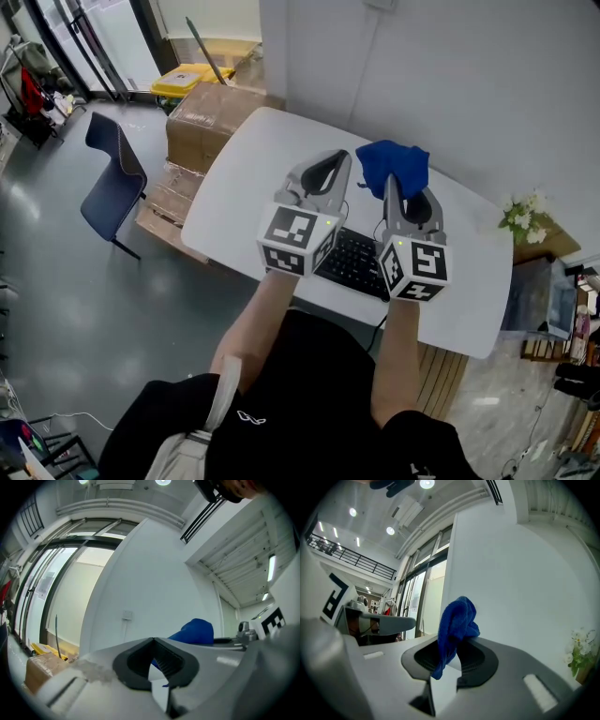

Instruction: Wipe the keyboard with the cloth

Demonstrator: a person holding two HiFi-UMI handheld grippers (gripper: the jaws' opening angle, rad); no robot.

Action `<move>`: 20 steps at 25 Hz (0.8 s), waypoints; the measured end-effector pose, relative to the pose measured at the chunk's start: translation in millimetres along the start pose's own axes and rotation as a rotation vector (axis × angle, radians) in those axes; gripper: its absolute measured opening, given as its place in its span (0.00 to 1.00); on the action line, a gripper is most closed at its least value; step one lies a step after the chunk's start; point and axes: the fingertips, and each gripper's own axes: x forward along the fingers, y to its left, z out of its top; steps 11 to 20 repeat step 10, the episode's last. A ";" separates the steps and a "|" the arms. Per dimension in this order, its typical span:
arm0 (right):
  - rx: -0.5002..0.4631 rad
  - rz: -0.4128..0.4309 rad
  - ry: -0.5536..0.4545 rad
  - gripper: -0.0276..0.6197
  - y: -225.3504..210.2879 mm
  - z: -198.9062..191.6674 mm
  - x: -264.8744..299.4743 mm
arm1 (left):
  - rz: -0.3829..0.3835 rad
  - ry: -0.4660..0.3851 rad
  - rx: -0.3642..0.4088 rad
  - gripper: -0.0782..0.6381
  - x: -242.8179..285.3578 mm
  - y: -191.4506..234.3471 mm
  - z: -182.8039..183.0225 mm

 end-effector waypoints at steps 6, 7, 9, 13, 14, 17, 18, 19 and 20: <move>-0.011 -0.043 0.012 0.17 -0.4 -3.6 11.5 | -0.001 -0.002 -0.013 0.10 3.6 16.6 -3.3; -0.011 -0.046 0.010 0.17 -0.4 -3.6 13.6 | -0.002 -0.001 -0.013 0.10 4.6 19.0 -4.0; -0.009 -0.052 0.007 0.17 0.4 -3.9 17.2 | -0.005 0.000 -0.011 0.10 6.1 23.2 -5.5; -0.009 -0.055 0.006 0.17 0.9 -4.2 19.0 | -0.007 0.001 -0.011 0.10 6.8 25.3 -6.2; -0.009 -0.055 0.006 0.17 0.9 -4.2 19.0 | -0.007 0.001 -0.011 0.10 6.8 25.3 -6.2; -0.009 -0.055 0.006 0.17 0.9 -4.2 19.0 | -0.007 0.001 -0.011 0.10 6.8 25.3 -6.2; -0.009 -0.055 0.006 0.17 0.9 -4.2 19.0 | -0.007 0.001 -0.011 0.10 6.8 25.3 -6.2; -0.009 -0.055 0.006 0.17 0.9 -4.2 19.0 | -0.007 0.001 -0.011 0.10 6.8 25.3 -6.2; -0.009 -0.055 0.006 0.17 0.9 -4.2 19.0 | -0.007 0.001 -0.011 0.10 6.8 25.3 -6.2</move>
